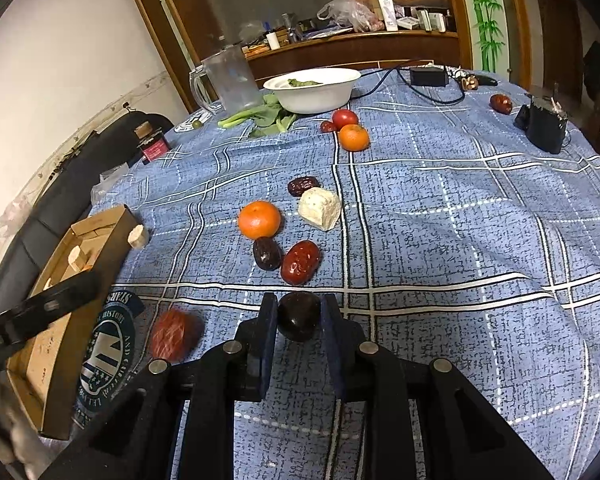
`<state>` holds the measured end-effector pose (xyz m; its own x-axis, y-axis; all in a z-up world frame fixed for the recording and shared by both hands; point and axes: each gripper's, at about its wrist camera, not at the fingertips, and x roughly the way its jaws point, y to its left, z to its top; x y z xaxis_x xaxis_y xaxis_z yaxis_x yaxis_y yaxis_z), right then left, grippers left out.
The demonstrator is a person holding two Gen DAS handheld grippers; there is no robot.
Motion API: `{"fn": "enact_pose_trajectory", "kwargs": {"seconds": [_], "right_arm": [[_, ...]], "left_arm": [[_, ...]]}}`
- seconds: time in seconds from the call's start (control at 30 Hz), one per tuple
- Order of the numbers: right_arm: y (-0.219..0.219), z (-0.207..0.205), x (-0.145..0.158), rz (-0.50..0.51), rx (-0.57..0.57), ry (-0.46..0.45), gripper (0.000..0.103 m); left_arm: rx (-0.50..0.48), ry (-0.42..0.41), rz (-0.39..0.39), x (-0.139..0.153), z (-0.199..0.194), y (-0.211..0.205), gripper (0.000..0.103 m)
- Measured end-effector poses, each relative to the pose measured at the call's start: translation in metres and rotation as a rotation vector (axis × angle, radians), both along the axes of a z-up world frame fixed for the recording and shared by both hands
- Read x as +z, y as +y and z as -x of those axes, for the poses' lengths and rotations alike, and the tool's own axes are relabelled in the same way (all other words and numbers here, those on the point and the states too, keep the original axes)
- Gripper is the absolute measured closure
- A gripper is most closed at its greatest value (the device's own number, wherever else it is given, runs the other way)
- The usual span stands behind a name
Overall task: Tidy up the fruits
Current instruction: 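Grasp a red jujube with the left gripper while the right grasps a dark date, then carry both items into the cardboard tray and open both grippers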
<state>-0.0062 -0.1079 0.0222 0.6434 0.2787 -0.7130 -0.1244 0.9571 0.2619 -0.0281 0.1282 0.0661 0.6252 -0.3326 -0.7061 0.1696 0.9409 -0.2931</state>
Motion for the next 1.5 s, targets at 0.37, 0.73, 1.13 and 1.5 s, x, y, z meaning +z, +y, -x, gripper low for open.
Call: {"fn": "enact_pose_trajectory", "kwargs": {"seconds": [0.37,0.73,1.13,1.5], "right_arm": [[-0.012,0.043,0.002,-0.066,-0.023,0.023,0.079],[-0.018,0.059,0.015,-0.117,0.014,0.019,0.079],[0.049,0.054,0.040,-0.295,0.192,0.063,0.079],[0.219,0.055,0.051,-0.125,0.479,0.073,0.078]], "left_arm": [[-0.129,0.034,-0.118,-0.026,-0.008,-0.059,0.048],[-0.104,0.069,-0.207,-0.041,-0.008,-0.064,0.071],[0.182,0.002,0.040,0.014,0.055,0.096,0.070],[0.441,0.030,-0.041,-0.007,0.062,0.192,0.070]]}}
